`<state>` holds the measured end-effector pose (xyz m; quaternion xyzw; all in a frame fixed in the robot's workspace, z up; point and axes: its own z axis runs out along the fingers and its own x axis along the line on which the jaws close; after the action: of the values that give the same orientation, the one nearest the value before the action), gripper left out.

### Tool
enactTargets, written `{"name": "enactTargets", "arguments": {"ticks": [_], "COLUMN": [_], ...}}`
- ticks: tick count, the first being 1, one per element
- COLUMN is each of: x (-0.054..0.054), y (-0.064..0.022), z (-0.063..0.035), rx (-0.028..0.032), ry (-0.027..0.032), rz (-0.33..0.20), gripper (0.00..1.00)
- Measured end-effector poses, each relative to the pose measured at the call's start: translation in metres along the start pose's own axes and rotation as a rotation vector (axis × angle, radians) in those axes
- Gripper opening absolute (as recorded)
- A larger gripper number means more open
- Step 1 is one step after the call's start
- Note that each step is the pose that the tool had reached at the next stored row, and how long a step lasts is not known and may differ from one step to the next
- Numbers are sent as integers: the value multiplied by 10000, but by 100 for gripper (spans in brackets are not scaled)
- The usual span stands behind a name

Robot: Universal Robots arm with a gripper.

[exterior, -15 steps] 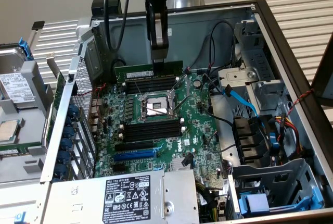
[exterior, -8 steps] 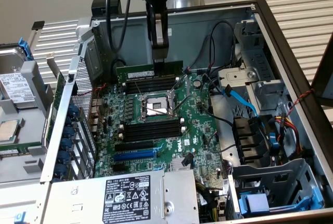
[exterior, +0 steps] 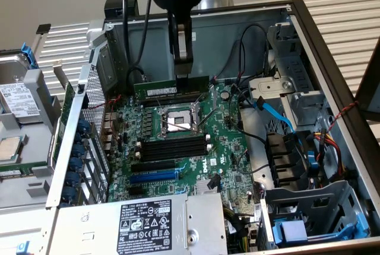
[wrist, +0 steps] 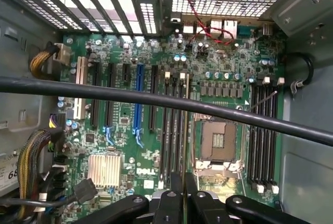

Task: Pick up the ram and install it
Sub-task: 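Insert the ram into the slot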

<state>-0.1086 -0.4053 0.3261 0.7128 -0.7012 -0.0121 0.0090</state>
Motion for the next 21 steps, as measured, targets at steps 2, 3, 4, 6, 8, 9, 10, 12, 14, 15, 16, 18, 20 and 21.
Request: {"name": "enactTargets", "arguments": {"ticks": [2,3,4,6,8,9,10,12,14,15,16,18,20,21], "x": [0,0,0,0,0,0,0,0,0,0,0,3,13,20], "y": [7,15,20,34,36,36,36,37,37,36,37,41,46,48], "z": [35,54,72,108,138,147,148,148,148,148,149,151,152,154], "rx": [-1,3,4,4,3,4,3,2,3,4,4,6,5,7], "ry": [2,1,-2,-3,-4,-5,-4,-3,-4,-5,-6,-7,-5,-5], "rz": [7,8,10,13,17,17,18,19,19,19,21,19,20,19], "gripper": [13,13,13,13,13,13,13,13,13,13,13,13,13,13]}}
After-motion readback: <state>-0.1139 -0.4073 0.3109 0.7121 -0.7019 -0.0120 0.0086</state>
